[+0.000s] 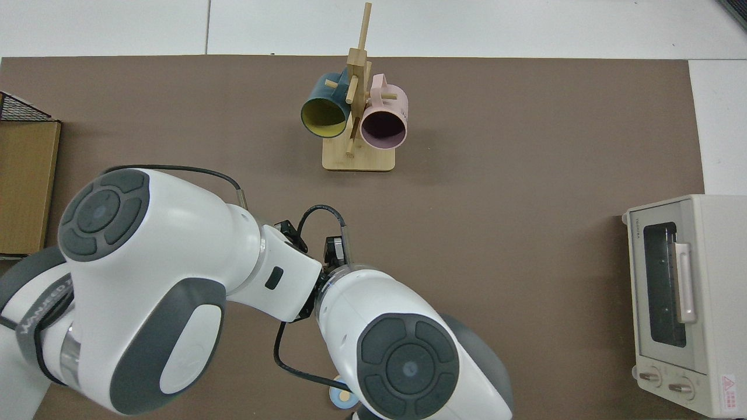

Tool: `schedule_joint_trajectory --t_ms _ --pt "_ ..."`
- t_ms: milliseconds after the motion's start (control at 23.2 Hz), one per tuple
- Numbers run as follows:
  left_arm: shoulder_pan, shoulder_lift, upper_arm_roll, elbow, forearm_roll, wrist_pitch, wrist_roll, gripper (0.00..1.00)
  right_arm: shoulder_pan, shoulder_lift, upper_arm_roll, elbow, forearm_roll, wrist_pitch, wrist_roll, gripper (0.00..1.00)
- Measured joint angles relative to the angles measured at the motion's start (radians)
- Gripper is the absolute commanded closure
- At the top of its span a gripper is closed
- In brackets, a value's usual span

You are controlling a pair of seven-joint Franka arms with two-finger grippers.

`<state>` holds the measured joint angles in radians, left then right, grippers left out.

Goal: Put markers into pen holder
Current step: 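Grasp the marker with the left gripper while the right gripper opens, then carry the marker with the left gripper toward the table edge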

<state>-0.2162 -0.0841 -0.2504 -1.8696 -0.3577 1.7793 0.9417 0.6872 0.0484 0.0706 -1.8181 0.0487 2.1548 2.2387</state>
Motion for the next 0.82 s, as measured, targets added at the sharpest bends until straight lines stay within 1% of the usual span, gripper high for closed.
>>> schedule_joint_trajectory --t_ms 43,86,172,215,259,302,345,388,431,474,517,819 --pt "0.0 0.0 0.0 0.0 0.0 0.0 0.0 1.0 0.0 0.0 0.0 0.0 0.0 0.0 0.0 0.96" --pt "0.0 0.0 0.0 0.0 0.0 -0.001 0.0 1.0 0.0 0.0 0.0 0.0 0.0 0.0 0.0 0.88" --pt "0.0 0.0 0.001 0.0 0.0 -0.002 0.0 1.0 0.0 0.0 0.0 0.0 0.0 0.001 0.0 0.68" --pt "0.0 0.0 0.001 0.0 0.0 -0.002 0.0 1.0 0.0 0.0 0.0 0.0 0.0 0.001 0.0 0.55" --pt "0.0 0.0 0.002 0.0 0.0 -0.003 -0.001 1.0 0.0 0.0 -0.001 0.0 0.001 0.002 0.0 0.45" --pt "0.0 -0.001 0.002 0.0 0.0 -0.003 -0.002 1.0 0.0 0.0 -0.001 0.0 0.003 0.004 0.0 0.41" --pt "0.001 -0.001 0.003 0.0 0.0 -0.004 -0.002 1.0 0.0 0.0 -0.002 0.0 0.003 0.005 0.0 0.33" --pt "0.001 -0.001 0.004 0.0 0.0 -0.009 -0.002 1.0 -0.001 0.0 -0.003 0.001 0.003 0.007 0.0 0.21" --pt "0.001 -0.001 0.005 0.0 0.0 -0.012 -0.002 1.0 -0.002 0.0 -0.004 0.001 0.003 0.008 0.0 0.15" --pt "0.002 -0.001 0.006 -0.001 0.0 -0.016 -0.003 1.0 -0.002 0.0 -0.006 0.002 0.003 0.009 0.0 0.04" --pt "0.002 -0.001 0.006 -0.001 0.0 -0.018 -0.003 1.0 -0.003 0.0 -0.007 0.003 0.003 0.009 0.0 0.01" --pt "0.002 -0.002 0.006 -0.001 0.0 -0.024 -0.008 1.0 -0.005 0.0 -0.011 0.009 0.003 0.01 0.0 0.01"
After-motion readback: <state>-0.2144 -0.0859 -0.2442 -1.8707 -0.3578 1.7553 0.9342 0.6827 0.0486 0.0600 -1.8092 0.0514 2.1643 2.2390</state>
